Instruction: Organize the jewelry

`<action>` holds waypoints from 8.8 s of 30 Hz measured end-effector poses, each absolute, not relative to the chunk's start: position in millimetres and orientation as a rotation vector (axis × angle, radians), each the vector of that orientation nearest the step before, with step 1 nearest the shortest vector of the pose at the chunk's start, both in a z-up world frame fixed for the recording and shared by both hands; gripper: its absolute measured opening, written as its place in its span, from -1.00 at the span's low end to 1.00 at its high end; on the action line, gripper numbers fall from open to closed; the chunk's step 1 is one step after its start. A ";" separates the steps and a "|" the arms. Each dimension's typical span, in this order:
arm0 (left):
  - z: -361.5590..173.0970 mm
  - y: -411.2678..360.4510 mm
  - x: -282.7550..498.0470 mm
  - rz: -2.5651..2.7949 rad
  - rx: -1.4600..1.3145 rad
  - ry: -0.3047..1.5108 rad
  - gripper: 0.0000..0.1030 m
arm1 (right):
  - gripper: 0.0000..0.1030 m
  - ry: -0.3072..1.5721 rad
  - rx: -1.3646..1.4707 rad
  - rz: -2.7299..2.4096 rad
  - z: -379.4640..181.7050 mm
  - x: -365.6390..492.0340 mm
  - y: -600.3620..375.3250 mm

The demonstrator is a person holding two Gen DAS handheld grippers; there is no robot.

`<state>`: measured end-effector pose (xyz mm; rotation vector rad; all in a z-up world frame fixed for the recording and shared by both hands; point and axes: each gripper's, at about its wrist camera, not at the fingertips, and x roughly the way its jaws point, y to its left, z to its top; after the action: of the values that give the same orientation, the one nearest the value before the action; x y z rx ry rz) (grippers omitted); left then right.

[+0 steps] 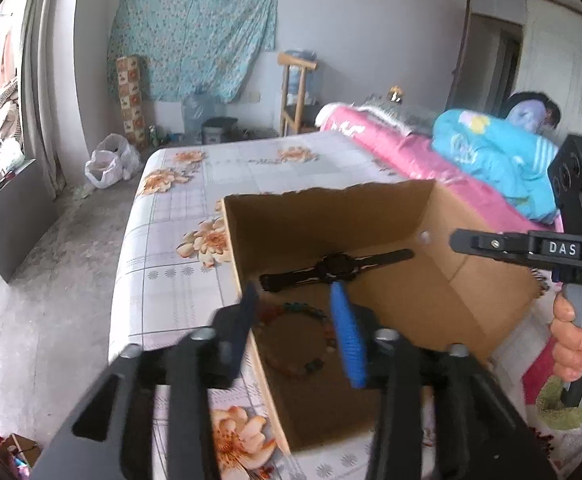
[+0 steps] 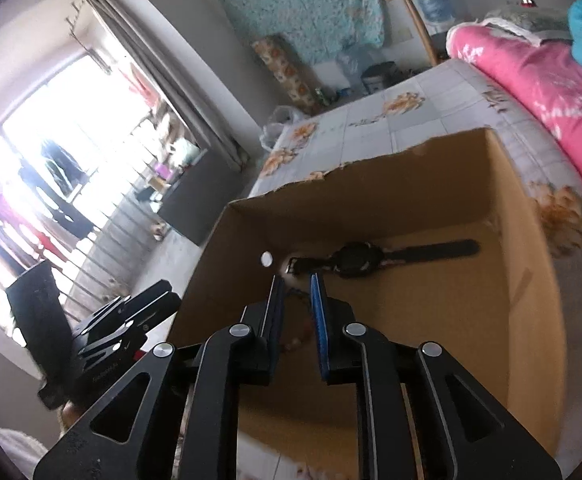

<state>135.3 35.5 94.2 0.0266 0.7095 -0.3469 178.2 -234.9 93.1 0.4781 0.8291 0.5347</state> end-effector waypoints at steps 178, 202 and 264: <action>-9.7 -37.0 90.4 -0.473 0.260 0.976 -0.76 | -0.53 0.903 0.227 0.419 -23.1 95.4 -231.2; -14.6 -28.9 95.8 -0.468 0.214 0.991 -0.76 | -0.58 0.921 -0.001 0.364 -29.8 107.7 -196.7; -15.7 -26.7 95.6 -0.481 0.236 1.006 -0.76 | -0.86 0.968 -0.078 0.376 -33.3 89.2 -209.7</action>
<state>95.6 -26.7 -15.7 0.2357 1.0058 -0.4811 89.2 -209.7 -33.3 -0.0779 0.9682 0.3759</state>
